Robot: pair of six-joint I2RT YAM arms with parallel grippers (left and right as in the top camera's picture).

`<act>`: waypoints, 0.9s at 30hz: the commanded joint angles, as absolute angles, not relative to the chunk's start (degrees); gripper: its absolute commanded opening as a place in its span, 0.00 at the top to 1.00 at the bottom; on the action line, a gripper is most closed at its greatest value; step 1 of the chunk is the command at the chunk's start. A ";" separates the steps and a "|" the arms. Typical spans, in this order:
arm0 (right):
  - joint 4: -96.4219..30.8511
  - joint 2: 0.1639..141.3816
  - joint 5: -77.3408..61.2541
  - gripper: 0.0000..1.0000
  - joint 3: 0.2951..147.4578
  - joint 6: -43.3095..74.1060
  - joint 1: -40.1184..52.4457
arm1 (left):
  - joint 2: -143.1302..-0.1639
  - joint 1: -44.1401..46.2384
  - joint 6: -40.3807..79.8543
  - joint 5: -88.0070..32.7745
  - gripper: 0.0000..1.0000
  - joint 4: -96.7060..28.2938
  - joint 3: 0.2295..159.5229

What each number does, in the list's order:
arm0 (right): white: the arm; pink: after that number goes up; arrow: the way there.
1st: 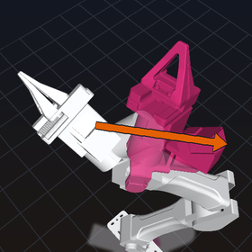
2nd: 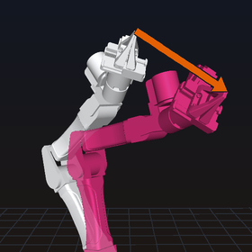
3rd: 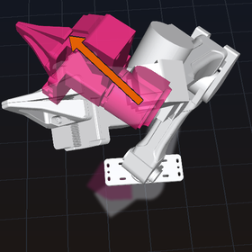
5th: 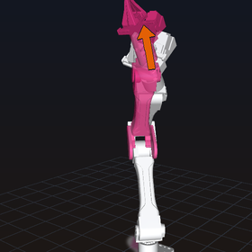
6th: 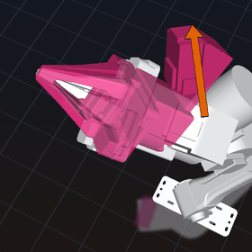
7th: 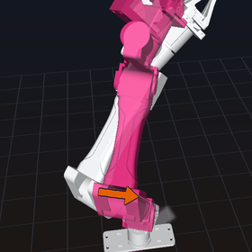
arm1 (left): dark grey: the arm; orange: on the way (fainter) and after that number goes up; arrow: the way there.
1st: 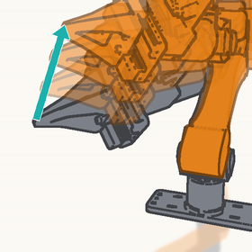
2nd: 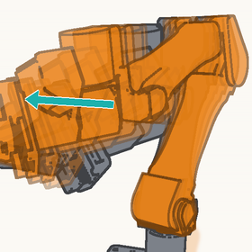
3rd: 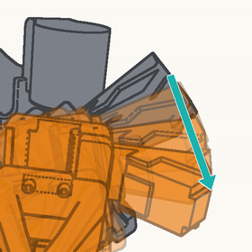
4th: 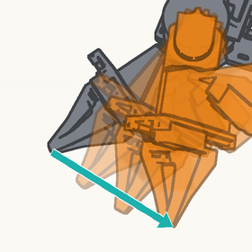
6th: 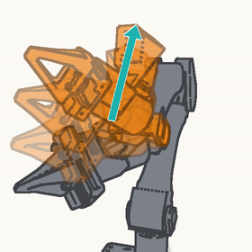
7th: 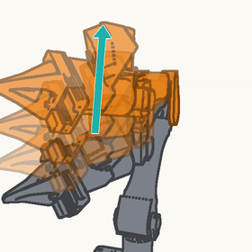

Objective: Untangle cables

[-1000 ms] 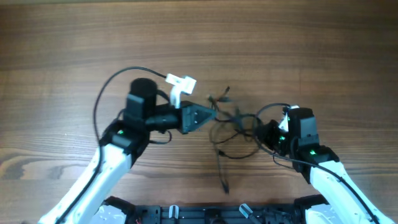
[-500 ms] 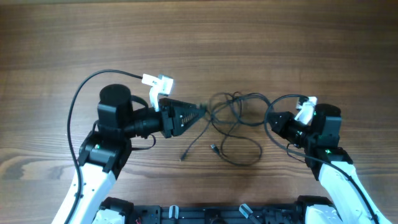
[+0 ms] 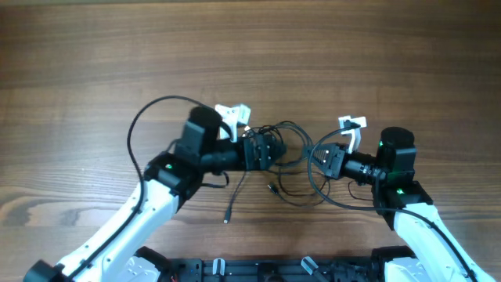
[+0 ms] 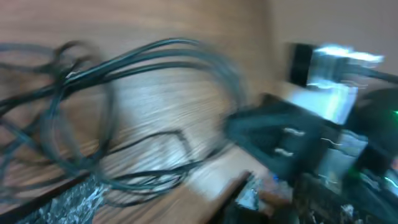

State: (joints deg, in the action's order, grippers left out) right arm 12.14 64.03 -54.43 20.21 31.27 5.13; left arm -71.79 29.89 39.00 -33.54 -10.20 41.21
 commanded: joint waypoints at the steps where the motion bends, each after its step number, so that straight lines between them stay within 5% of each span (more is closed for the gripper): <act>1: 16.49 64.23 -61.08 0.96 20.25 30.17 5.41 | -76.05 33.63 48.64 -19.00 0.00 -12.10 41.91; 8: 40.60 63.75 -64.82 0.96 20.25 43.48 4.47 | -85.91 35.53 49.76 -15.94 0.00 -18.41 41.91; 14: 58.81 63.77 -63.94 0.96 20.25 57.41 -9.08 | -87.00 33.15 47.72 -12.34 0.00 -25.67 41.91; 23: 21.78 64.07 -54.41 0.94 20.25 46.22 -19.20 | -84.95 19.75 41.08 -12.16 0.01 -28.80 41.91; 27: 11.09 64.18 -47.46 0.76 20.25 44.49 -19.11 | -78.30 9.98 37.60 -12.95 0.00 -33.45 41.93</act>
